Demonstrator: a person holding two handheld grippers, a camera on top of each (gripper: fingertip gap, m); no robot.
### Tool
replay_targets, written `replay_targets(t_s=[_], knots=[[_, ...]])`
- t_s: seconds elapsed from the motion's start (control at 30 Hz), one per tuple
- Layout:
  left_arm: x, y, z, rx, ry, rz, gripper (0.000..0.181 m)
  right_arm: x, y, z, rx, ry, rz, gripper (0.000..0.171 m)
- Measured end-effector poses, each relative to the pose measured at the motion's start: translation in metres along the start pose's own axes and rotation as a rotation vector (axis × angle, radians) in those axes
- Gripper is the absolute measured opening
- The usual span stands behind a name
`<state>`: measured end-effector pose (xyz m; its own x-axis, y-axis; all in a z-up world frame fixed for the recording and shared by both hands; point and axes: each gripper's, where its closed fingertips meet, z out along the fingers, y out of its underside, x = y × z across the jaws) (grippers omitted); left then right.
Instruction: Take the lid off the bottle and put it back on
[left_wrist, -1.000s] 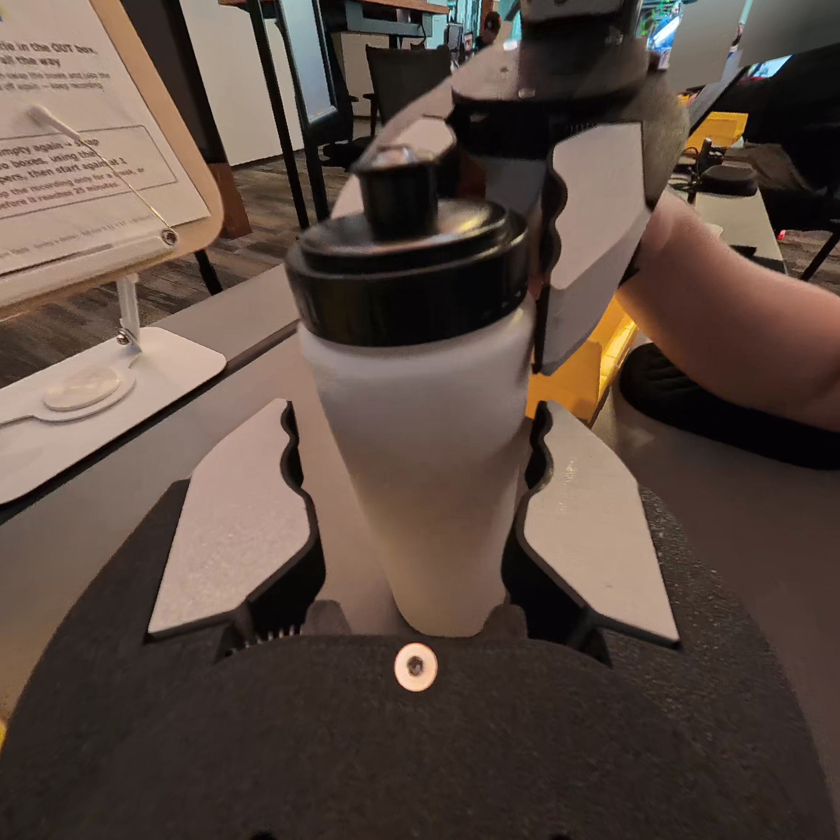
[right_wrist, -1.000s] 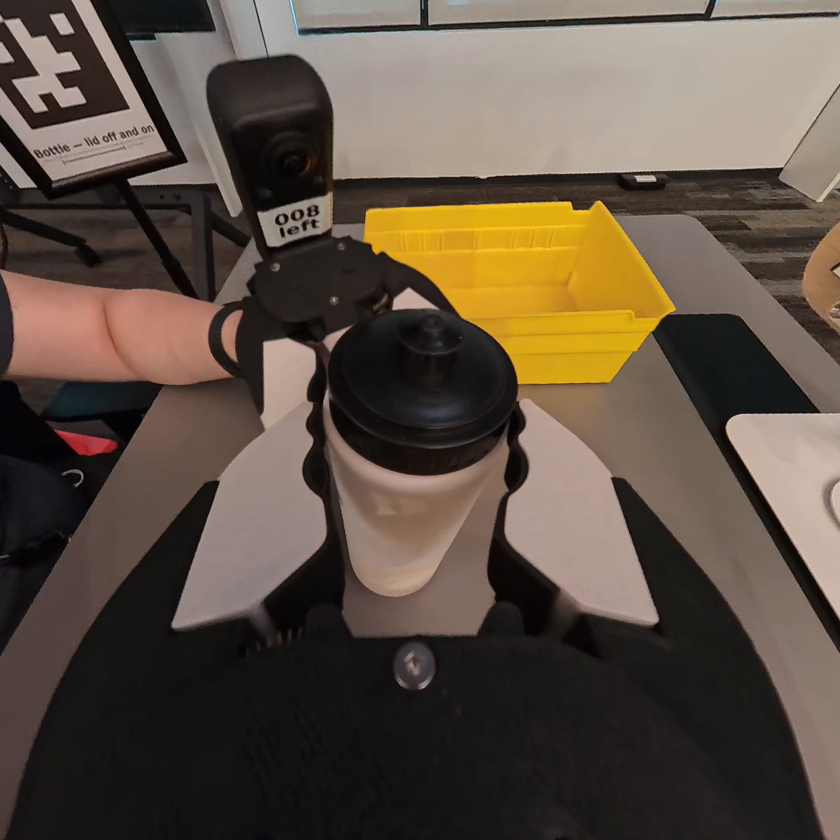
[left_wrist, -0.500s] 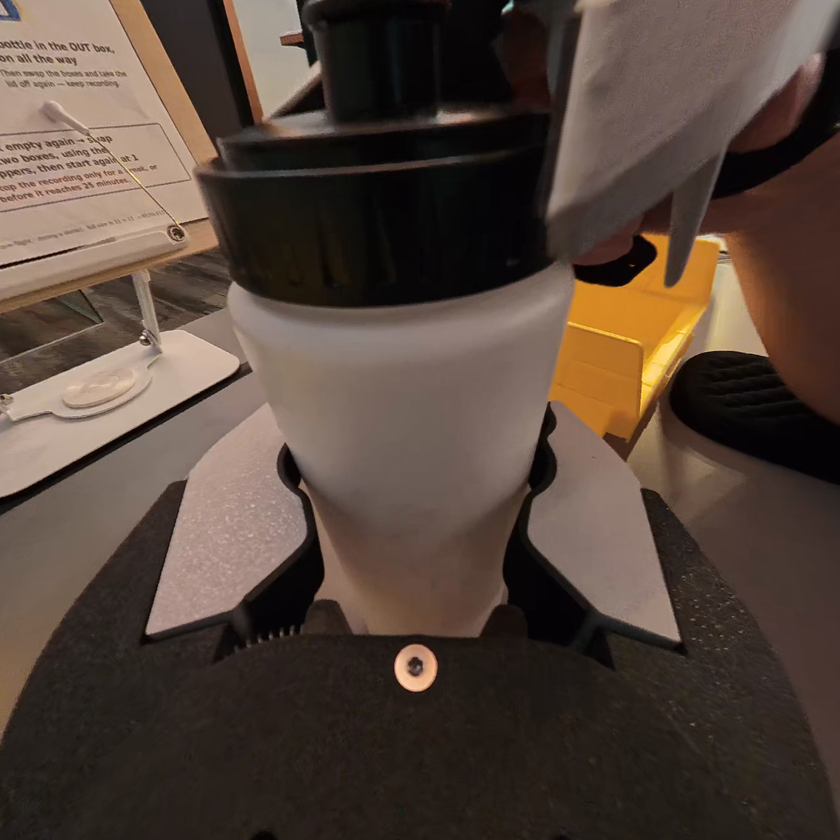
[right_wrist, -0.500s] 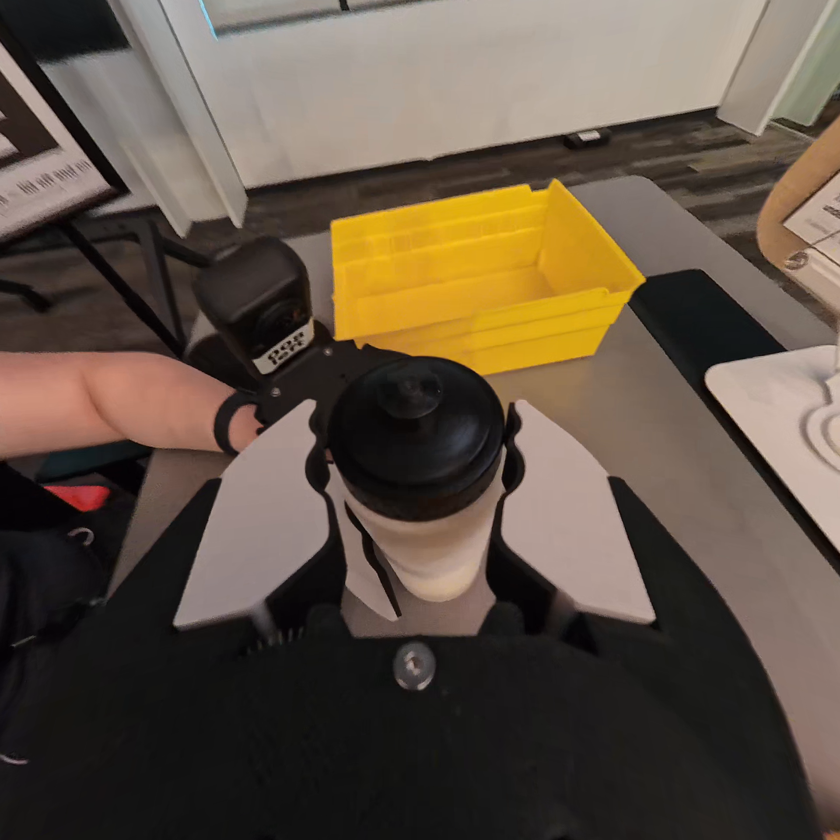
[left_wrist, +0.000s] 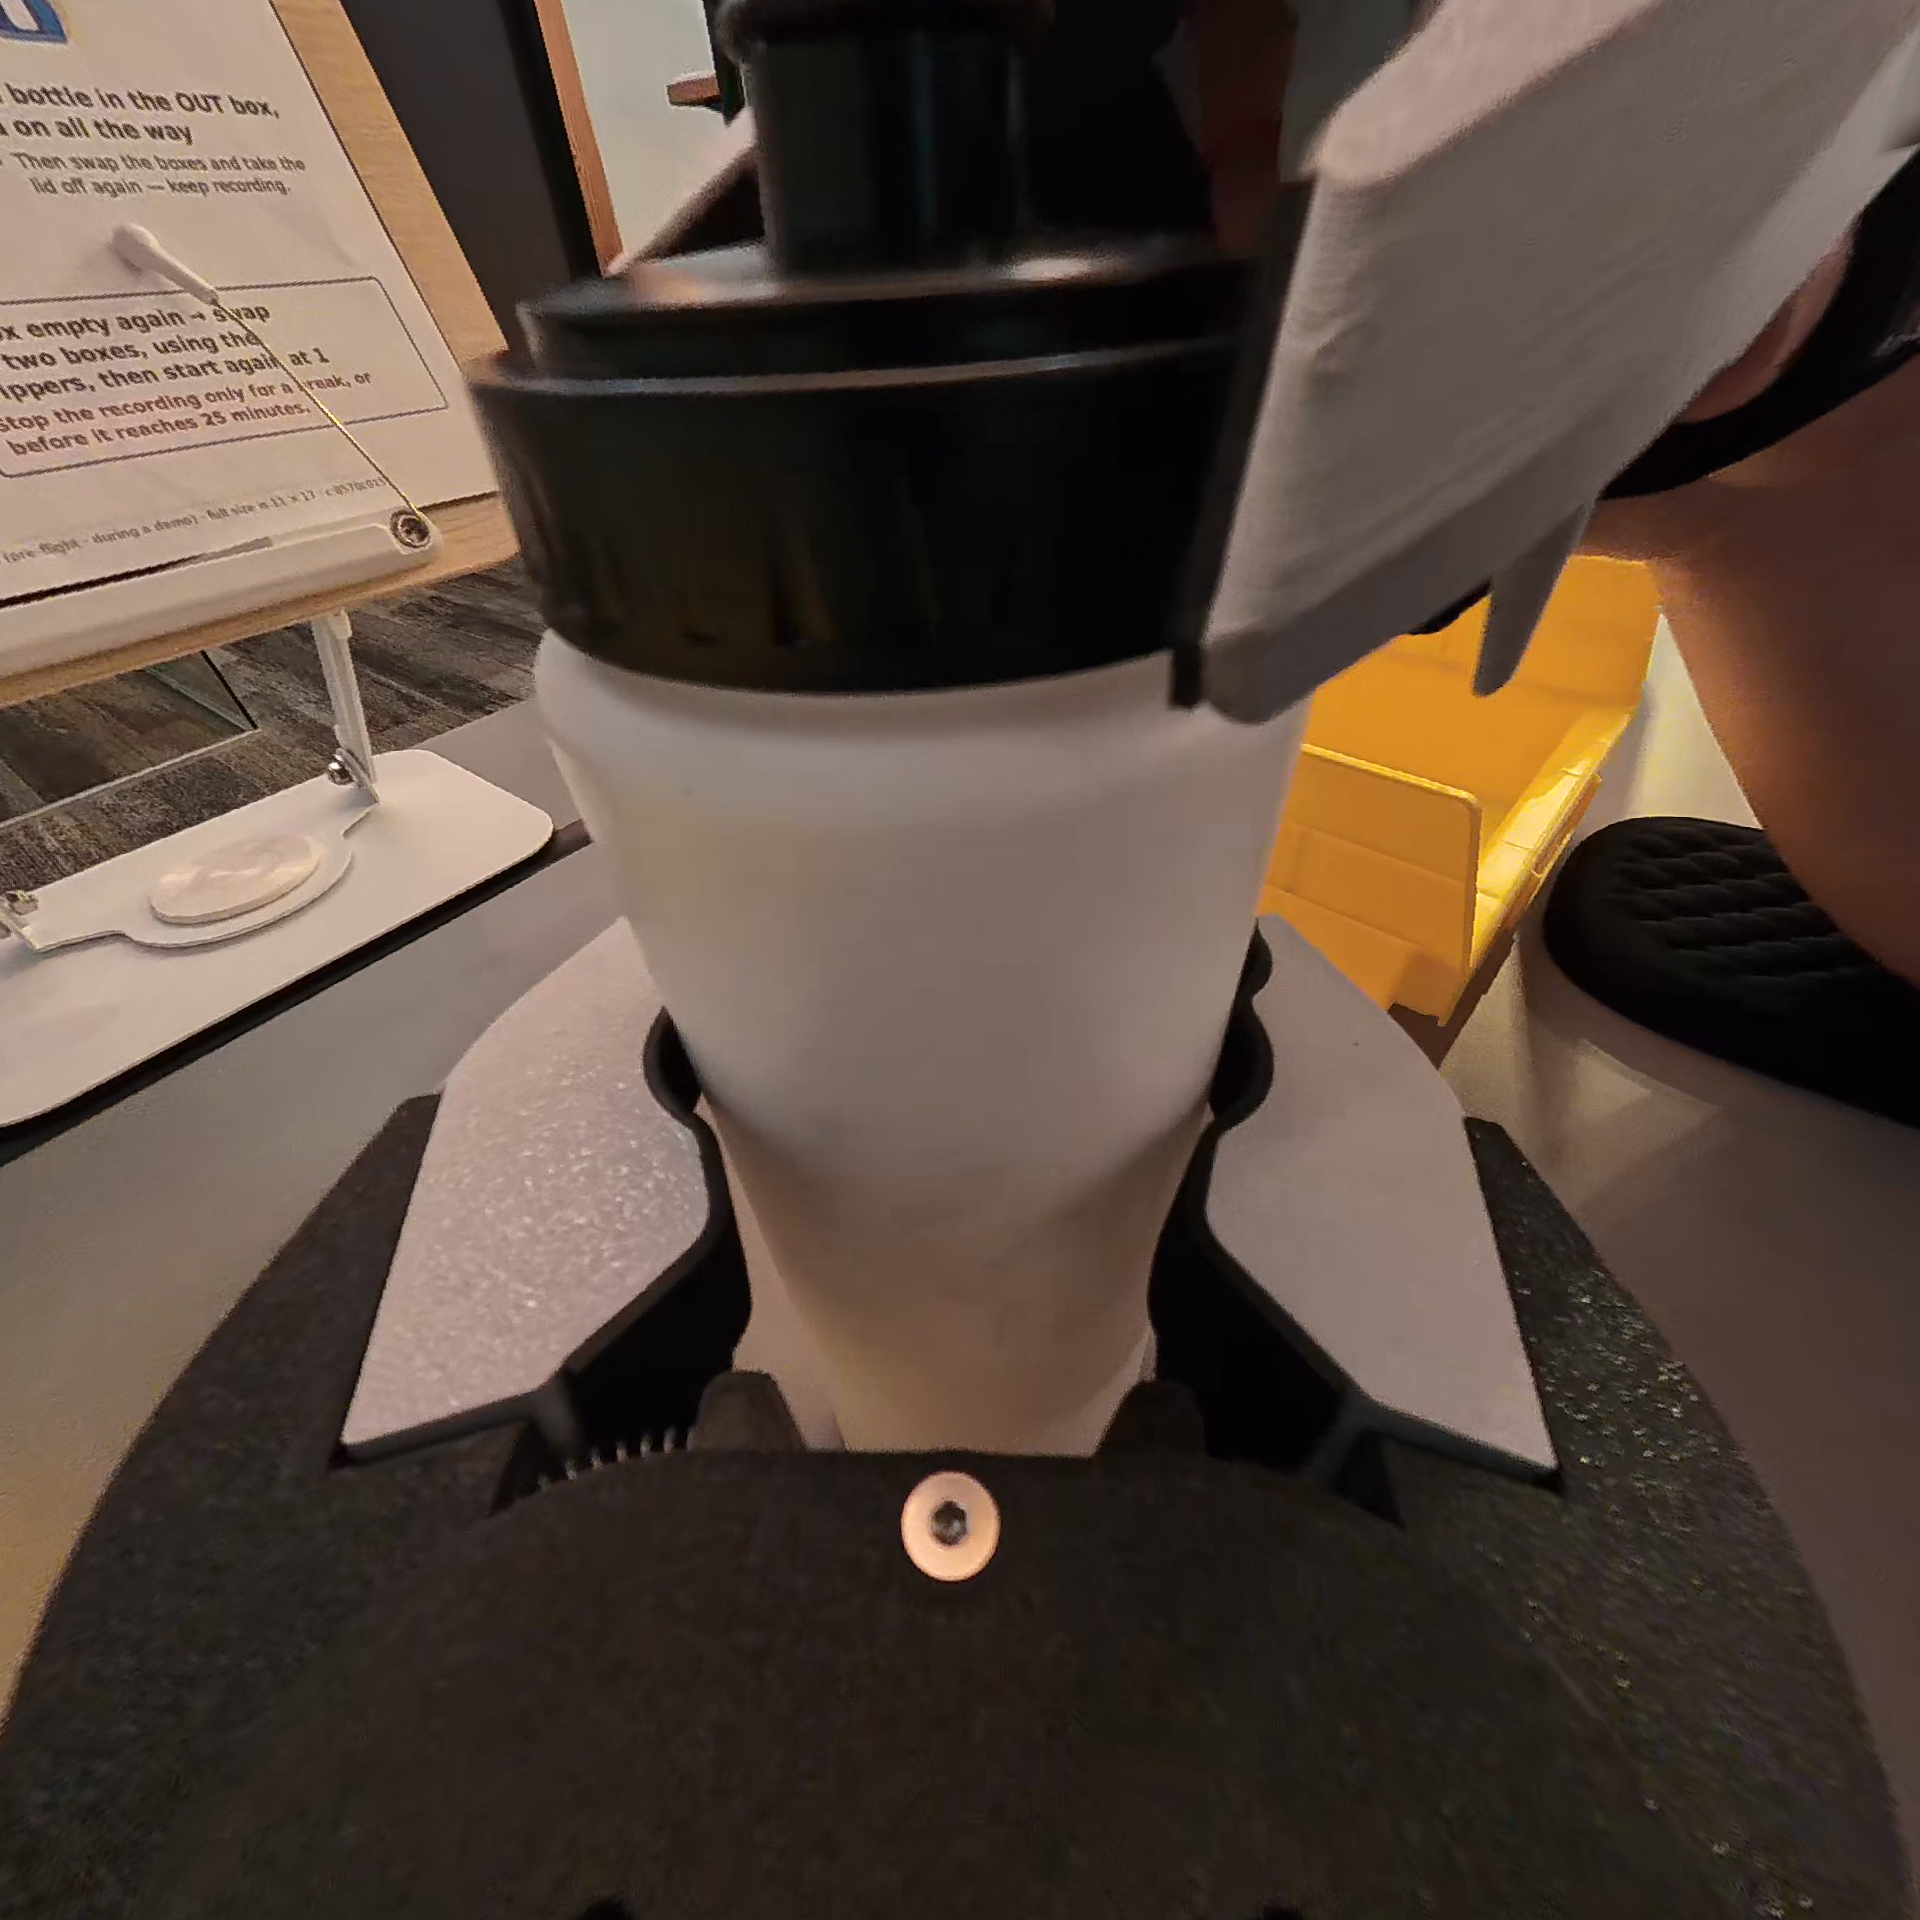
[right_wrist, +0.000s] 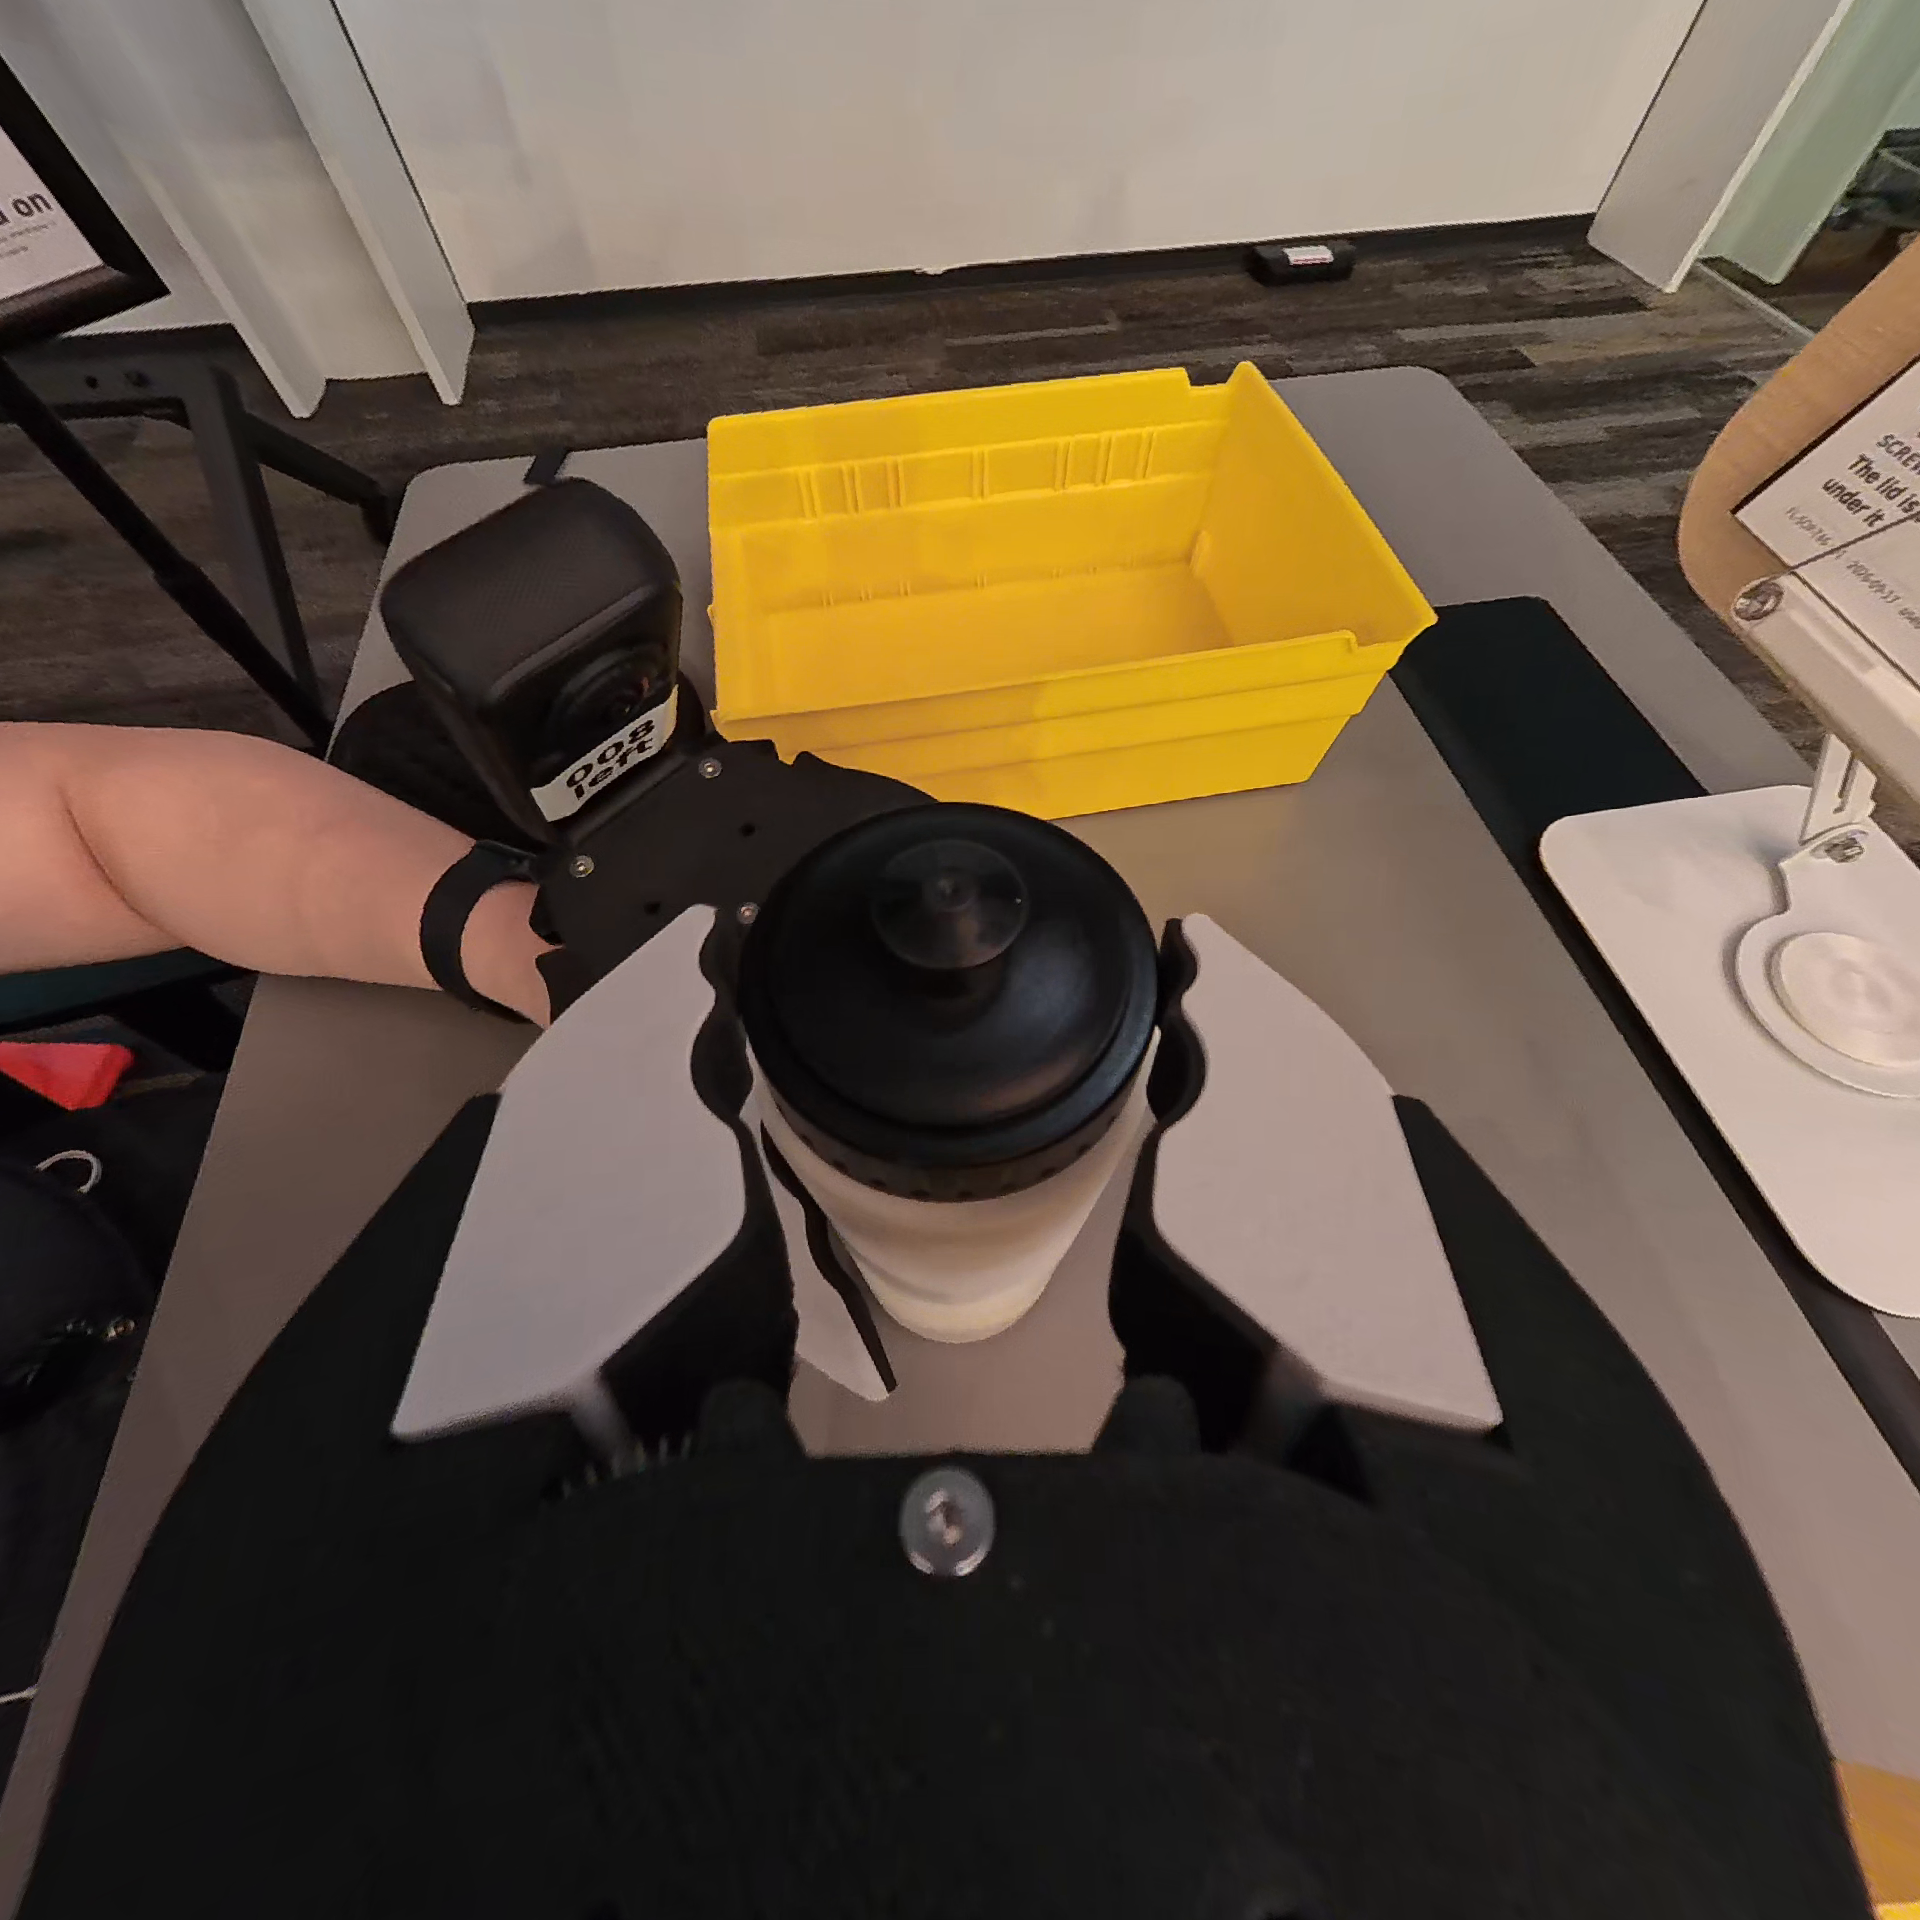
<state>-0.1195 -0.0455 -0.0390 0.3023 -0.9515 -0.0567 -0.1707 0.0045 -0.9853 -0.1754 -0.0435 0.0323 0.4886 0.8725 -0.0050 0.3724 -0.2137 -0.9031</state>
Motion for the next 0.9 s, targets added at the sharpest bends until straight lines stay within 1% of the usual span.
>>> replay_targets(t_s=[0.13, 0.3, 0.43, 0.6, 0.67, 0.77, 0.83, 0.9], knots=[[0.003, -0.001, 0.000, -0.003, 0.039, -0.006, 0.097, 0.000, 0.002, -0.003, 0.003, -0.033, -0.006, 0.078], [0.019, -0.005, -0.006, 0.037, 0.201, -0.057, 0.086, -0.008, 0.006, -0.011, 0.008, -0.150, -0.057, 0.078], [0.023, -0.005, -0.004, 0.035, 0.216, -0.052, 0.086, -0.011, 0.007, -0.016, 0.057, -0.224, -0.073, 0.078], [0.034, -0.005, -0.006, 0.020, 0.285, -0.041, 0.085, -0.020, 0.010, -0.022, 0.037, -0.287, -0.112, 0.078], [0.042, -0.005, -0.007, 0.024, 0.339, -0.032, 0.085, -0.024, 0.012, -0.025, 0.027, -0.310, -0.133, 0.078], [0.057, -0.006, -0.010, 0.037, 0.434, -0.022, 0.085, -0.039, 0.015, -0.033, 0.053, -0.433, -0.147, 0.078], [0.061, -0.006, -0.008, 0.023, 0.424, -0.032, 0.085, -0.041, 0.016, -0.038, 0.076, -0.480, -0.136, 0.078], [0.055, -0.006, -0.004, 0.006, 0.363, -0.042, 0.086, -0.034, 0.017, -0.039, 0.059, -0.444, -0.121, 0.078]])
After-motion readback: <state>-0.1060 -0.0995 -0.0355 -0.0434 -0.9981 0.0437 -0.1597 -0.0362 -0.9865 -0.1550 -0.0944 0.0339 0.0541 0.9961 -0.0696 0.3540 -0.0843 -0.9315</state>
